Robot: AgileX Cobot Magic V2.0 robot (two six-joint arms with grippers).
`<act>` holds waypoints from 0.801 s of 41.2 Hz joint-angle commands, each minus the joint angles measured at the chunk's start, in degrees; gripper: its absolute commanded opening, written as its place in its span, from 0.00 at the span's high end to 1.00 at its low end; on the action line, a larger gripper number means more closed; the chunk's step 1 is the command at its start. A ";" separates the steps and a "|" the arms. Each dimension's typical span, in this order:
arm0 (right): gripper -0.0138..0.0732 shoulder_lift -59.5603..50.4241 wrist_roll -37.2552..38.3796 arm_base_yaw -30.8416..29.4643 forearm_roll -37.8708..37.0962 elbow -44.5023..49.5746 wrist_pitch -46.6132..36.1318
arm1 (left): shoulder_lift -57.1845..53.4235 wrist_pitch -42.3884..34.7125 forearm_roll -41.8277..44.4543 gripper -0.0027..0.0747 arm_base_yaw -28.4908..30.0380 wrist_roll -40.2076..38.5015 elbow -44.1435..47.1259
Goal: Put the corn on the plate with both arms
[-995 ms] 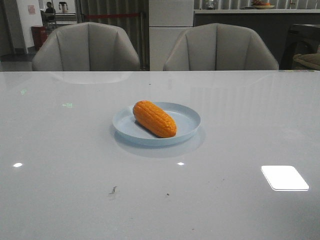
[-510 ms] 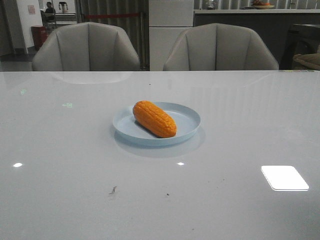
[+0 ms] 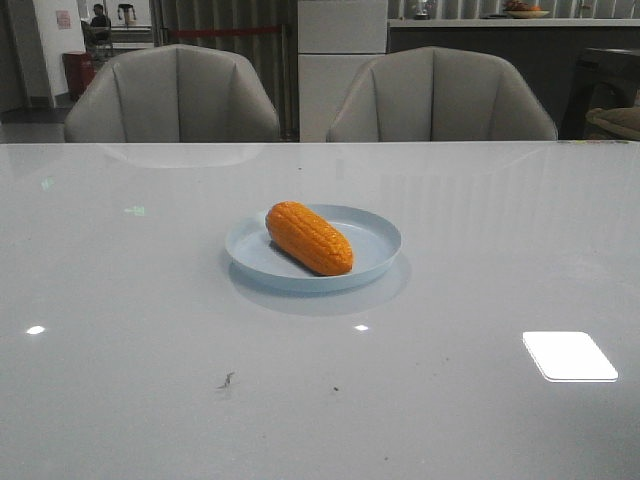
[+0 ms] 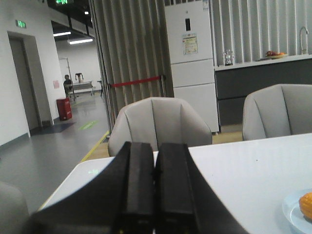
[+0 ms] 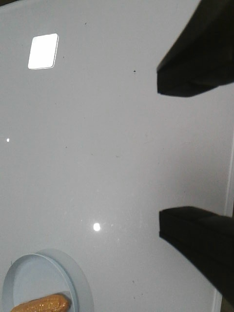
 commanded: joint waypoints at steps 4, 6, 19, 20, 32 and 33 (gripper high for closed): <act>0.18 0.08 0.02 -0.28 0.32 -1.48 -3.84 | -3.90 -5.37 -0.16 0.85 -0.28 -0.27 4.04; 0.18 0.08 0.02 -0.28 0.32 -1.48 -3.71 | -3.64 -5.38 -0.16 0.85 -0.28 -0.27 5.53; 0.18 0.08 0.02 -0.28 0.32 -1.48 -3.77 | -3.76 10.22 -0.16 0.85 -0.28 -0.27 10.24; 0.18 0.08 0.02 -0.28 0.32 -1.48 -3.77 | -3.76 11.26 -0.16 0.85 -0.28 -0.27 10.24; 0.18 0.08 0.02 -0.28 0.32 -1.48 -3.77 | -3.76 13.48 -0.16 0.85 -0.28 -0.27 10.24; 0.18 0.08 0.02 -0.28 0.32 -1.48 -3.77 | -3.76 13.48 -0.16 0.85 -0.28 -0.27 10.24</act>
